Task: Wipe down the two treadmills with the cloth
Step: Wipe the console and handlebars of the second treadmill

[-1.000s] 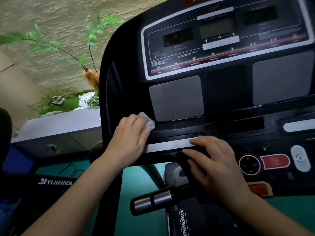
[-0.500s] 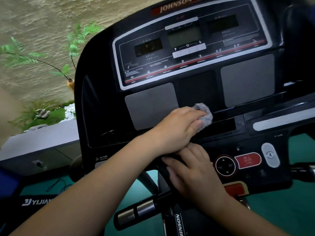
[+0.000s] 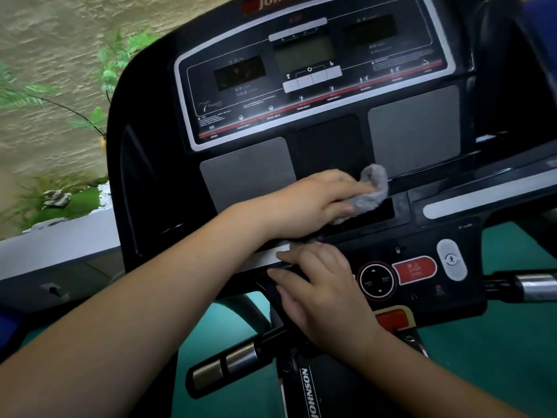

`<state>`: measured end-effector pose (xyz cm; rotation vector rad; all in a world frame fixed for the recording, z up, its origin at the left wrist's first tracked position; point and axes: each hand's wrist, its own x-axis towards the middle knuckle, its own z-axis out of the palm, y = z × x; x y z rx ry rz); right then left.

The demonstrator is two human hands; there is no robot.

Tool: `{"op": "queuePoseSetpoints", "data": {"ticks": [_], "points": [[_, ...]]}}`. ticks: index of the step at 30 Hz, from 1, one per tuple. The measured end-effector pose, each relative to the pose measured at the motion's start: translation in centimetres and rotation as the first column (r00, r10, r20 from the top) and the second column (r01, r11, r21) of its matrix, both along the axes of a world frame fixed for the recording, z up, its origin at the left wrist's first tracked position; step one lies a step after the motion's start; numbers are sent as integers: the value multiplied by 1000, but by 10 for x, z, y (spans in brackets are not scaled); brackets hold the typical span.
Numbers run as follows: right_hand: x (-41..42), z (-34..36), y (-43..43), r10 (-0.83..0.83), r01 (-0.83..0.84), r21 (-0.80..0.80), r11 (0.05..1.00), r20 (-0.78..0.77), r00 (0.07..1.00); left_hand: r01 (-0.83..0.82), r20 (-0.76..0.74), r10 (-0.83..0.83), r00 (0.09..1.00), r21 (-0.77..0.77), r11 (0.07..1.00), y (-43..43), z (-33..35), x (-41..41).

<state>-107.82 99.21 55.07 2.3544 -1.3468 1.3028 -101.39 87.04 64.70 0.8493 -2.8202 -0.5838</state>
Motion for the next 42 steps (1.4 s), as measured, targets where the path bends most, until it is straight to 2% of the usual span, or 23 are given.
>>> {"op": "queuePoseSetpoints", "data": {"ticks": [6,9,12,14,16,19,20,21,25,30,35,38,42], "points": [[0,0,-1,-5,5,-15,1000,-7,1000,-159,-14,159,987,-55,986,18,-6,109],[0,0,-2,1,-1,7,1000,-5,1000,-334,-3,335,942,-81,939,31,-14,167],[1,1,-3,-14,14,14,1000,-10,1000,-460,53,477,877,-191,867,42,-20,219],[2,1,-3,-25,25,14,1000,-11,1000,-529,60,569,820,-297,795,46,-26,240],[2,2,-3,-35,35,5,999,-11,999,-631,-61,659,750,-365,684,52,-29,247],[2,1,-3,-43,43,-7,999,-15,999,-856,-401,760,511,-319,407,69,-29,242],[3,1,-3,-45,45,-7,999,-16,999,-897,-466,768,439,-276,346,76,-31,240],[3,1,-3,-46,46,-5,999,-17,999,-915,-481,779,403,-234,329,82,-37,238],[3,1,-3,-42,42,-3,999,-17,999,-885,-388,801,456,-103,454,91,-67,233],[4,0,-4,-50,50,1,999,-23,999,-845,-369,767,526,-122,521,35,-30,233],[4,1,-3,-59,59,-4,998,-29,998,-780,-322,710,626,-251,574,-22,12,242],[4,1,-3,-61,61,-5,998,-38,997,-770,-355,685,636,-233,594,-16,11,244],[3,2,-1,-65,64,-8,998,-33,997,-796,-404,695,595,-180,577,42,-39,239]]}}
